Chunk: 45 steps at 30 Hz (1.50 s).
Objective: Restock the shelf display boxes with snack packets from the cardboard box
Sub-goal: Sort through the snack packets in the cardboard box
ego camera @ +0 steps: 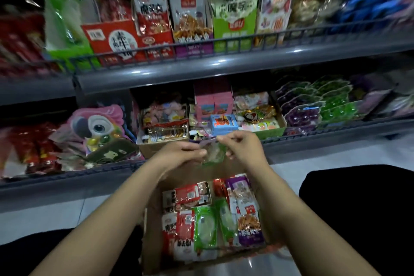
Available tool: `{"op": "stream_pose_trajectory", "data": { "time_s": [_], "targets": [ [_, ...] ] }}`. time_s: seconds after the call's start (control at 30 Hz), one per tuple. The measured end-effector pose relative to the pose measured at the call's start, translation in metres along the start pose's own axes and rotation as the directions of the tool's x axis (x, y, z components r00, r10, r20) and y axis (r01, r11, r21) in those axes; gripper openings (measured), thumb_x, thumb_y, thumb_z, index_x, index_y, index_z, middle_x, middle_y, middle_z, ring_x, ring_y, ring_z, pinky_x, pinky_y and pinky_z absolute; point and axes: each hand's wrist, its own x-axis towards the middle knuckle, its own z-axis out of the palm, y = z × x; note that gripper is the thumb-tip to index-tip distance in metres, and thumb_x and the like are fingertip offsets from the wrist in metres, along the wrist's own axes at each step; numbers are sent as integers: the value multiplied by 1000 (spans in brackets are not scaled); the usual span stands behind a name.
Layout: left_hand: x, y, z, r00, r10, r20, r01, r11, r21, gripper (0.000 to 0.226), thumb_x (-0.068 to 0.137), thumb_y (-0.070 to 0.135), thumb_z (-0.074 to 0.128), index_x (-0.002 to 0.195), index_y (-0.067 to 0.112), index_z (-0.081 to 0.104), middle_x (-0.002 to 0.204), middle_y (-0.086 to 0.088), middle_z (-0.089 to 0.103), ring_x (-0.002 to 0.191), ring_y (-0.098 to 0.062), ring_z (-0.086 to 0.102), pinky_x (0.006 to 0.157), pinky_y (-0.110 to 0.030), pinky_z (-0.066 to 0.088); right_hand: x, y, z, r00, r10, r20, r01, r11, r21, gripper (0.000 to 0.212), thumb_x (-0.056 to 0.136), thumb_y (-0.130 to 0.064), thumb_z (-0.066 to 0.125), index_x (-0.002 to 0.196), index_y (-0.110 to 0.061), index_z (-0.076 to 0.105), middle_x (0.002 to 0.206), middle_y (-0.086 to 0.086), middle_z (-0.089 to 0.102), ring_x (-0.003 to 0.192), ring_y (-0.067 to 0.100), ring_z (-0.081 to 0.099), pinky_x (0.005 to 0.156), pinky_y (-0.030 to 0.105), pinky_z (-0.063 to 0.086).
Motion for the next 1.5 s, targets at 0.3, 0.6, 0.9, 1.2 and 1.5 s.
{"op": "stream_pose_trajectory", "data": {
  "time_s": [0.3,0.6,0.9,1.2,1.5],
  "targets": [
    [-35,56,-26,924,230,-304,-264,962,-74,14,85,12,67,93,2,71,72,-8,65,58,-7,58,61,-19,50,7,-91,1,953,-293,-77,285,954,-93,21,79,-31,73,61,-27,63,41,-13,54,41,8,51,48,24,44],
    [-36,93,-52,834,366,-414,-459,876,-149,13,90,18,61,84,13,71,63,7,69,49,1,58,44,-13,44,32,-135,4,963,-268,23,269,957,-109,23,79,-26,74,98,-22,61,86,-4,61,75,11,57,68,30,49],
    [-30,118,-102,749,350,-563,-590,739,-325,12,88,22,63,95,14,70,95,-2,73,83,-15,69,56,-18,51,68,-199,35,944,-204,260,219,975,-28,14,86,-8,64,73,-9,59,45,-3,58,38,4,52,41,16,43],
    [-43,116,-155,667,368,-648,-665,685,-296,6,82,11,68,86,16,69,76,2,74,68,-10,70,57,-22,55,104,-265,89,895,-312,318,348,935,-63,18,86,-15,66,71,-8,58,44,-3,58,39,5,50,41,17,41],
    [-39,91,-201,311,390,-867,-638,762,114,35,86,24,66,121,28,59,117,5,64,104,-9,62,90,-35,52,129,-326,162,844,-414,343,465,881,-82,12,83,-15,69,93,-10,66,79,7,68,52,11,55,55,27,47]
  ]
}}
